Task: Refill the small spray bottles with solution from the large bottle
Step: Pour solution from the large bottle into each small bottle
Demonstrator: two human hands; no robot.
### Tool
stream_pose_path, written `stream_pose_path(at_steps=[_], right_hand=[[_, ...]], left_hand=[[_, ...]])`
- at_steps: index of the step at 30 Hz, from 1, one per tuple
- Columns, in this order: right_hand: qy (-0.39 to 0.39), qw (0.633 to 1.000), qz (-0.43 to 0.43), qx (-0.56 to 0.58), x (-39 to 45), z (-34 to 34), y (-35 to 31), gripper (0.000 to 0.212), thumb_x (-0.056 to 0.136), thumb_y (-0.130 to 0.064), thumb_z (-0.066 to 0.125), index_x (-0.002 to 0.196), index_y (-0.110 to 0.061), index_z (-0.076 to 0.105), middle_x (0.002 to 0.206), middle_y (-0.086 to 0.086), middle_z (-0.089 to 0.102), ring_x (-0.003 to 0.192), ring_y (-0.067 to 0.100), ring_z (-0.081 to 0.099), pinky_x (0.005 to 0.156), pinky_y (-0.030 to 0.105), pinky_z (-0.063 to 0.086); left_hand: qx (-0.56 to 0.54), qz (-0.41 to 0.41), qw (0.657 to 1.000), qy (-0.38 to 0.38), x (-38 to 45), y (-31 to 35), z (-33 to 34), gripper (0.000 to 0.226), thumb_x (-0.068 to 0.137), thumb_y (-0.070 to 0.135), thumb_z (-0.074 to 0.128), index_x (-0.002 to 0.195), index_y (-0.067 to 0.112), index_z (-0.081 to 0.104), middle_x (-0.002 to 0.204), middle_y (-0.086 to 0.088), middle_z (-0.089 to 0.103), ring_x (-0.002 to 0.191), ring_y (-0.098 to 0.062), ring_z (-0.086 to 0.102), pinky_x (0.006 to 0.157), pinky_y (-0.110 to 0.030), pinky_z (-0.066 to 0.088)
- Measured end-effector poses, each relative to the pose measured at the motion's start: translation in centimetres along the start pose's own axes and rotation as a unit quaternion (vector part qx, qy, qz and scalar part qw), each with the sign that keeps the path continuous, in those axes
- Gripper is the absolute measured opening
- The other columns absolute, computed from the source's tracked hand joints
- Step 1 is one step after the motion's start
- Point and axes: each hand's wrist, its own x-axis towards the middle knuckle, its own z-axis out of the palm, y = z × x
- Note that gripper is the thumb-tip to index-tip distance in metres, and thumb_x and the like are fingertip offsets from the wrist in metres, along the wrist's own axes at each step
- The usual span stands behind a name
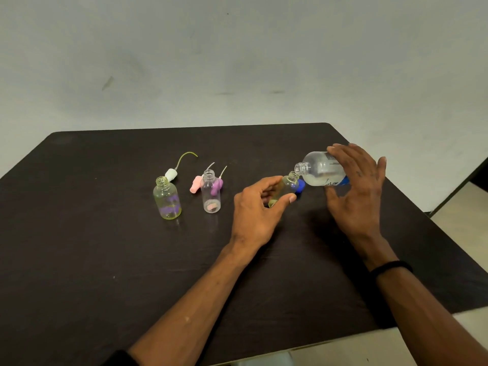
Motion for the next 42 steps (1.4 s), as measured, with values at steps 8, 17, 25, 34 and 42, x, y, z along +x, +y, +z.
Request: stream_pose_path(at_steps=[8, 17, 25, 34, 42], right_hand=[[0.003, 1.0, -0.007, -0.005, 0.06, 0.01, -0.04, 0.08, 0.075, 0.007, 0.082, 0.148, -0.016, 0.057, 0.153, 0.007, 0.055, 0.151, 0.028, 0.04, 0.127, 0.068, 0.006], [0.003, 1.0, -0.013, -0.008, 0.08, -0.02, 0.07, 0.081, 0.076, 0.008, 0.08, 0.149, -0.018, 0.056, 0.155, 0.005, 0.053, 0.153, 0.026, 0.038, 0.128, 0.066, 0.003], [0.008, 1.0, -0.016, -0.015, 0.12, 0.03, 0.08, 0.08, 0.077, 0.007, 0.079, 0.149, -0.019, 0.056, 0.155, 0.003, 0.053, 0.153, 0.024, 0.037, 0.127, 0.069, 0.005], [0.01, 1.0, -0.019, -0.017, 0.19, 0.15, 0.19, 0.08, 0.077, 0.007, 0.081, 0.149, -0.018, 0.056, 0.155, 0.005, 0.053, 0.153, 0.026, 0.038, 0.126, 0.07, 0.006], [0.011, 1.0, -0.022, -0.013, 0.18, 0.03, 0.09, 0.078, 0.077, 0.006, 0.08, 0.148, -0.018, 0.056, 0.154, 0.005, 0.054, 0.152, 0.027, 0.038, 0.126, 0.07, 0.006]], left_hand=[[0.002, 0.004, 1.0, -0.001, -0.09, 0.05, -0.06, 0.046, 0.084, 0.024, 0.087, 0.127, 0.019, 0.073, 0.109, 0.013, 0.077, 0.1, 0.005, 0.07, 0.09, -0.016, 0.057], [0.005, 0.003, 1.0, -0.003, -0.09, 0.13, -0.06, 0.046, 0.084, 0.024, 0.086, 0.128, 0.02, 0.072, 0.108, 0.016, 0.075, 0.1, 0.006, 0.07, 0.09, -0.015, 0.056], [-0.005, 0.0, 1.0, -0.005, -0.02, 0.12, -0.09, 0.043, 0.084, 0.022, 0.086, 0.125, 0.019, 0.074, 0.108, 0.013, 0.077, 0.098, 0.005, 0.071, 0.088, -0.013, 0.055], [0.005, 0.005, 1.0, -0.007, 0.02, 0.04, -0.11, 0.045, 0.085, 0.025, 0.086, 0.127, 0.02, 0.073, 0.111, 0.012, 0.077, 0.101, 0.004, 0.071, 0.093, -0.02, 0.058], [0.002, 0.003, 1.0, -0.005, 0.0, 0.07, -0.05, 0.044, 0.085, 0.024, 0.086, 0.127, 0.02, 0.073, 0.107, 0.015, 0.076, 0.099, 0.005, 0.07, 0.09, -0.016, 0.056]])
